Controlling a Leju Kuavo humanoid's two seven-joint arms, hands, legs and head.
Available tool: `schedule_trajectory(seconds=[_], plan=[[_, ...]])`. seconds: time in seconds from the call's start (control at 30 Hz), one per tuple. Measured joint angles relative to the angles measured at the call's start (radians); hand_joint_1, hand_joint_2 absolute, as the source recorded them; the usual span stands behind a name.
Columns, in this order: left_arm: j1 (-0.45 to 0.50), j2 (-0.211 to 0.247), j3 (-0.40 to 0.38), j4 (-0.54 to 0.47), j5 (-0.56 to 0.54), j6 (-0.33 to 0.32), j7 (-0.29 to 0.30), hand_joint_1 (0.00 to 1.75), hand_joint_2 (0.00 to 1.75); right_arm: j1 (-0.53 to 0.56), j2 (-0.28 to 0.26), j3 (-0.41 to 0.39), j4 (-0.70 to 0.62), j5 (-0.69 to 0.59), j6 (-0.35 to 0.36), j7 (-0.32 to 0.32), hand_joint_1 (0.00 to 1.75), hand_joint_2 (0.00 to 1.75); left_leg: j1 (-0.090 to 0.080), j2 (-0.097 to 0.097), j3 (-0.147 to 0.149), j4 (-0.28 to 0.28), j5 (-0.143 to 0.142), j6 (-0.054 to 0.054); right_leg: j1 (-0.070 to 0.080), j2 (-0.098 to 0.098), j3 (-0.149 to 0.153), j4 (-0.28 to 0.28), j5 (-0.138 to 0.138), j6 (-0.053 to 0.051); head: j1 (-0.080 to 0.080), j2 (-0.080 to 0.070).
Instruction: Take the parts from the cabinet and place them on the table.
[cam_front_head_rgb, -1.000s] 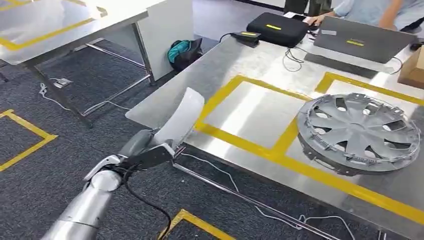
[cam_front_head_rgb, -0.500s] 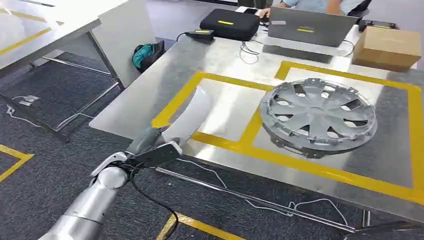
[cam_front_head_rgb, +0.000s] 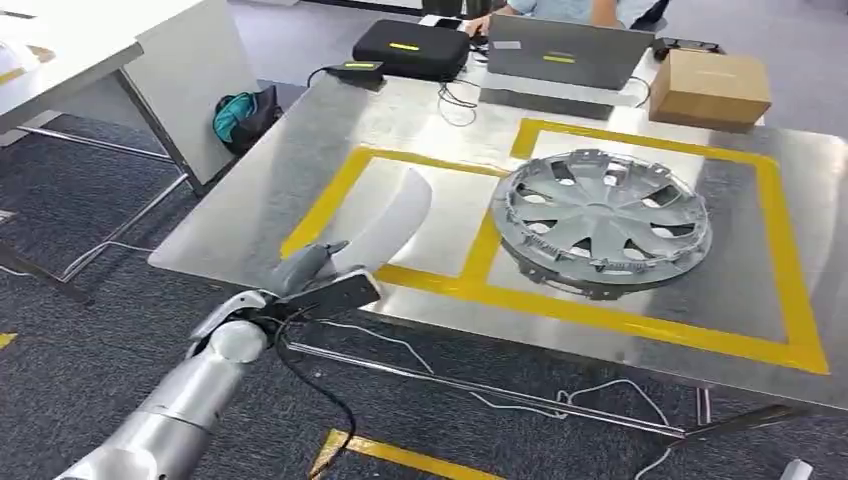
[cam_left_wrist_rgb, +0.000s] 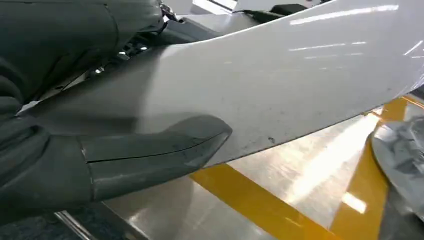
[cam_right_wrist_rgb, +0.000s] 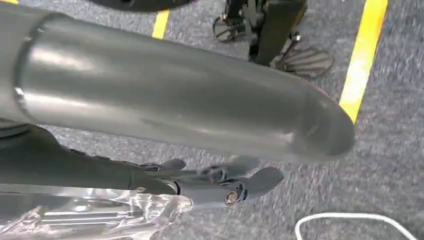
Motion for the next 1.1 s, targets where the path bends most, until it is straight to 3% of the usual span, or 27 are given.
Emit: schedule_trajectory(seconds=[0.1,0.17,0.2,0.4,0.6,0.83,1.1], plan=[[-0.013,-0.003,-0.001,0.007,-0.041,0.042,0.023,1.75,1.75,0.0,0.0,0.0,0.001,0.002,0.006,-0.002,0.0,0.0,-0.001,0.0,-0.004,0.001,0.001,0.004,-0.001,-0.001,0.0,-0.006,0.005,0.016,0.0,0.0],[-0.023,-0.006,-0.003,0.007,-0.074,0.071,0.04,1.75,1.75,0.0,0.0,0.0,0.002,0.003,0.007,-0.002,0.0,0.0,-0.002,0.0,-0.006,0.002,0.002,0.008,-0.004,-0.001,-0.001,-0.01,0.006,0.044,0.0,0.0],[-0.027,-0.007,-0.004,0.008,-0.082,0.078,0.045,1.75,1.75,0.0,0.001,0.0,0.003,0.003,0.007,-0.002,0.0,0.0,-0.002,0.0,-0.007,0.002,0.002,0.008,-0.005,-0.001,-0.001,-0.01,0.006,0.048,0.0,0.0],[-0.06,-0.008,-0.042,0.017,-0.276,0.171,0.121,1.75,1.75,-0.001,0.003,0.0,0.007,0.015,0.01,-0.005,0.0,0.0,-0.001,0.0,-0.008,0.001,0.003,0.008,-0.004,-0.001,-0.005,-0.009,0.006,0.048,-0.001,0.0],[-0.092,-0.013,-0.057,0.039,-0.333,0.182,0.146,1.75,1.75,-0.001,0.003,0.0,0.007,0.023,0.01,-0.006,0.0,0.0,0.001,0.0,-0.01,0.001,0.004,0.007,-0.003,-0.001,-0.008,-0.005,0.006,0.047,0.0,0.0],[-0.156,-0.033,-0.061,0.132,-0.443,0.178,0.231,1.75,1.75,-0.005,0.003,0.002,0.009,0.038,0.011,-0.006,0.0,0.0,0.001,0.0,-0.011,0.001,0.004,0.005,-0.003,-0.001,-0.009,-0.005,0.006,0.047,0.0,0.0],[-0.225,-0.062,-0.121,0.269,-0.602,0.198,0.227,1.75,1.75,-0.011,0.003,0.009,0.013,0.054,0.017,-0.012,0.0,0.0,0.001,0.0,-0.011,0.001,0.005,0.006,-0.003,-0.001,-0.009,-0.004,0.006,0.047,0.0,0.0]])
